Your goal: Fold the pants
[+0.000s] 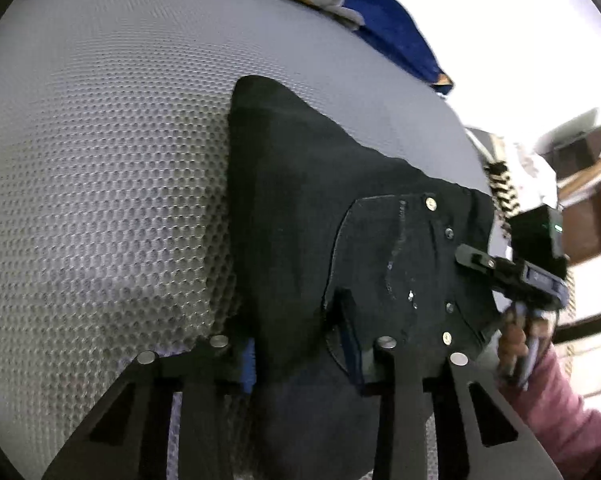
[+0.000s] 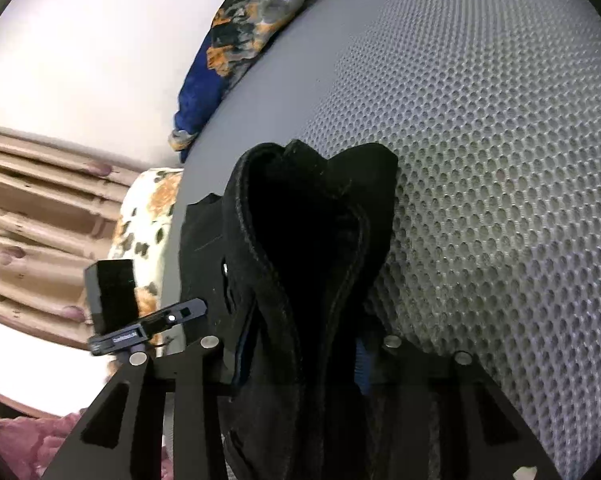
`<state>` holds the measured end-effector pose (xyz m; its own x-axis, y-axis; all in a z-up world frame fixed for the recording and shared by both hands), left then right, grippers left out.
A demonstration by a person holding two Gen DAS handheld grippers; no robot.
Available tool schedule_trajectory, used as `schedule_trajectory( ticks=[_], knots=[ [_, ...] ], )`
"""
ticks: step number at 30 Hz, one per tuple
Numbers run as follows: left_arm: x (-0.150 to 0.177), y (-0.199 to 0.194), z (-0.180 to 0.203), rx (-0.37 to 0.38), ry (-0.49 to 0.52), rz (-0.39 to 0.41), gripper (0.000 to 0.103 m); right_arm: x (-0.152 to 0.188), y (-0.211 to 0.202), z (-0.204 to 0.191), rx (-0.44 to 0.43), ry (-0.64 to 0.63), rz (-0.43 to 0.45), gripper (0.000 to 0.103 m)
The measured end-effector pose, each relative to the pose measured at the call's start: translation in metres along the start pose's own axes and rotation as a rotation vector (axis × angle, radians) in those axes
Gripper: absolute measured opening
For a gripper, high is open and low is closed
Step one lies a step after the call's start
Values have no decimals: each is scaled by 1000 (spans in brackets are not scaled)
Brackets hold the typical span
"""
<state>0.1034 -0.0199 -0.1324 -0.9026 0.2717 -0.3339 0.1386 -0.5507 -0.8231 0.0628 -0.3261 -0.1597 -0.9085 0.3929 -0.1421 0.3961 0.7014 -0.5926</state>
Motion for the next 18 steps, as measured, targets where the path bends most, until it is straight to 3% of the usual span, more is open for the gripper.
schedule_trajectory(
  ticks=[7,12,18],
  knots=[
    [1,-5,35,-225,166,28,25,1,-2,-19,144,-25,47,32],
    [1,-15,39,-244,176,53,22,1,-1,-34,204,-37,63,28],
    [3,-27,43,-274,218,84,20,1,0,-51,217,-49,70,24]
  ],
)
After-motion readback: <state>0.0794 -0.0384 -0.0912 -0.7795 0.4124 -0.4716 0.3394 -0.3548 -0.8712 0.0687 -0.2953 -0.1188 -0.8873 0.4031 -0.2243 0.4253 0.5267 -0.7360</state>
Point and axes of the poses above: each gripper's, at about its wrist camera, not at the fingertips, and y roughly the way its jaws point, z to its right, x to its underside, the point moved 4 cm from there along y, roughly the way its jaws point, and after that the axes turned 7 degrees about y, right-handed, at the moved point
